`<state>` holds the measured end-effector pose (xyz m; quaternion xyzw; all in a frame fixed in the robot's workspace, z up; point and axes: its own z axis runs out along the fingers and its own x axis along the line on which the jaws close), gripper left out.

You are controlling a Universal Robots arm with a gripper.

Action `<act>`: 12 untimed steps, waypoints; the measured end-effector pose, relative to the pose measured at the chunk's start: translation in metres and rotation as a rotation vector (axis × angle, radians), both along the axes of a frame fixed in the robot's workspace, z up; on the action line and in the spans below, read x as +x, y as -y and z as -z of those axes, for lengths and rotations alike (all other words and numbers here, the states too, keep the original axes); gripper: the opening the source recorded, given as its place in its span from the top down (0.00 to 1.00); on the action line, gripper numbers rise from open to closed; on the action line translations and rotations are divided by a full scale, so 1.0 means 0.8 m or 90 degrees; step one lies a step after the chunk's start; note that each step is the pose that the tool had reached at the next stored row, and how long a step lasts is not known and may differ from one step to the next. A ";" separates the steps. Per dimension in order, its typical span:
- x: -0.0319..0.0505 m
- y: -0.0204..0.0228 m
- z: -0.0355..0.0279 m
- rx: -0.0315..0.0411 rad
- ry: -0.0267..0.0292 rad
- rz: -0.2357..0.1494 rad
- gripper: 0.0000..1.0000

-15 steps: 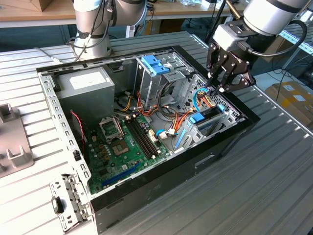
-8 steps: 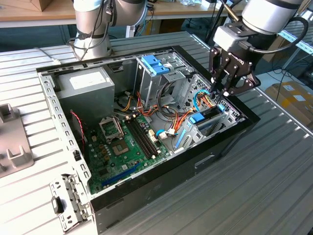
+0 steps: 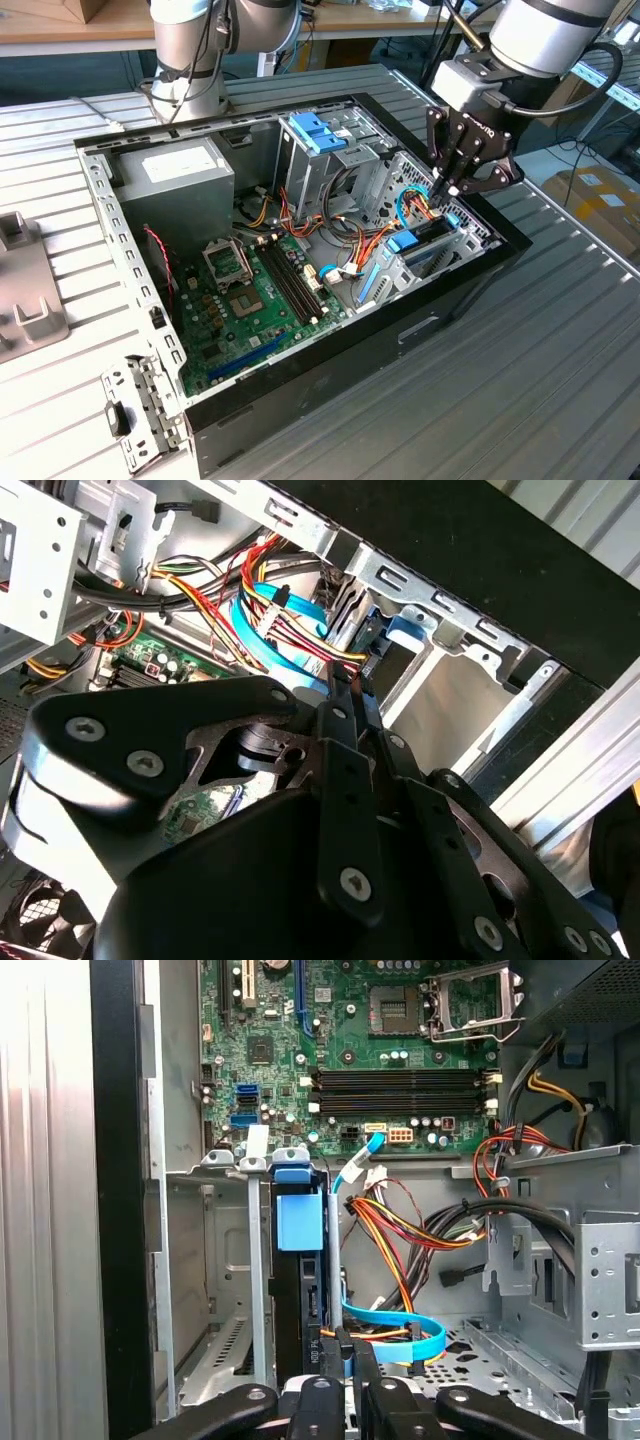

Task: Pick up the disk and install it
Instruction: 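Insert the second disk wire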

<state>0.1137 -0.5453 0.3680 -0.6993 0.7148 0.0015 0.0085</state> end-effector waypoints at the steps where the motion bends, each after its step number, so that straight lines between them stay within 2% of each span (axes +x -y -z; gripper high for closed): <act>1: 0.000 0.0000 0.0001 0.0000 0.0000 0.000 0.84; 5: -0.002 0.0003 0.0003 0.0002 0.0000 0.000 0.84; 12: -0.013 0.0033 0.0009 0.0000 0.0000 0.000 0.84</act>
